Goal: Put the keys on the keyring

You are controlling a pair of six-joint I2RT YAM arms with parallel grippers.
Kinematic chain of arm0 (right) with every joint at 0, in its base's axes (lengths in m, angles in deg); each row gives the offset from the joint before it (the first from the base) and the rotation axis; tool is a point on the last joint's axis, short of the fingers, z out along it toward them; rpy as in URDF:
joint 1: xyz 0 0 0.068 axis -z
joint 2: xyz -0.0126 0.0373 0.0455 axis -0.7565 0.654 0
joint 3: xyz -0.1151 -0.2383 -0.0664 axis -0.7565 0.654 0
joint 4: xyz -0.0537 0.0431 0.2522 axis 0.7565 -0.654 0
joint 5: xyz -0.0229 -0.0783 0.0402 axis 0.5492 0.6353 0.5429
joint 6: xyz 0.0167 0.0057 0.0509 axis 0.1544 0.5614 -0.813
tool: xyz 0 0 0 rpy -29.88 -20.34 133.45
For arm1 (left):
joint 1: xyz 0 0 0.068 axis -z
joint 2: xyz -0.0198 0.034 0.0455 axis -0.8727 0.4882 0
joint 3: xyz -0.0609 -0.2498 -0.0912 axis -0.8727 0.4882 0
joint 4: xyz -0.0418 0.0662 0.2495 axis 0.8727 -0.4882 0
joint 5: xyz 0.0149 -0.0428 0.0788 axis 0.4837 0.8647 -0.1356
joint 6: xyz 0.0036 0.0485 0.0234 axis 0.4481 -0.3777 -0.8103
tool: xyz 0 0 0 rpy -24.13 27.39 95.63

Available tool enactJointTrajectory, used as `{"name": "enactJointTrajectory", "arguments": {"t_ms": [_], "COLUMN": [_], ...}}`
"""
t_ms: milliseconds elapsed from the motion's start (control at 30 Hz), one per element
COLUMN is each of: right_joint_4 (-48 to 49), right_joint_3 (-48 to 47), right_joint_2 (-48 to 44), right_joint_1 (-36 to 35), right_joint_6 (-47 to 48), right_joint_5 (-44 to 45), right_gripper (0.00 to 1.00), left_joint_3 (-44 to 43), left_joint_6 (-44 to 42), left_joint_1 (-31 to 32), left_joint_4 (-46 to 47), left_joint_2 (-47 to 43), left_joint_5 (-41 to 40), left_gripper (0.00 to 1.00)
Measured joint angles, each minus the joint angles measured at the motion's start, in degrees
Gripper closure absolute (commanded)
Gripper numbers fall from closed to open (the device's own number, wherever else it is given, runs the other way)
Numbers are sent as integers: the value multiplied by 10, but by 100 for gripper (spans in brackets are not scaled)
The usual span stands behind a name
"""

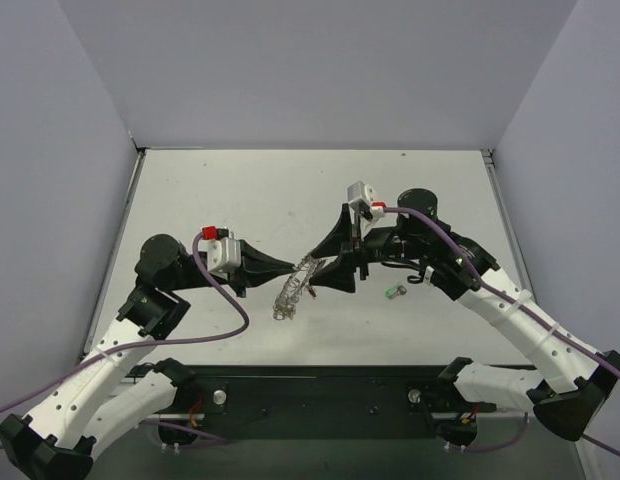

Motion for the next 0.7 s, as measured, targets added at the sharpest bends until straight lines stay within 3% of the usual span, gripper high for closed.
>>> {"name": "enactJointTrajectory", "arguments": {"t_ms": [167,700], "right_joint_4": [26,61], "right_joint_3": [0,5], "right_joint_2": [0,3], "right_joint_1": [-1,-29], "right_joint_6": [-19,-28], "right_joint_5": [4,42], "right_gripper": [55,57], "left_joint_3": [1,3], "left_joint_6": [11,33], "left_joint_1": [0,0], "left_joint_4": [5,30], "left_joint_2": [6,9], "left_joint_5": [-3,-4], "left_gripper": [100,100]}}
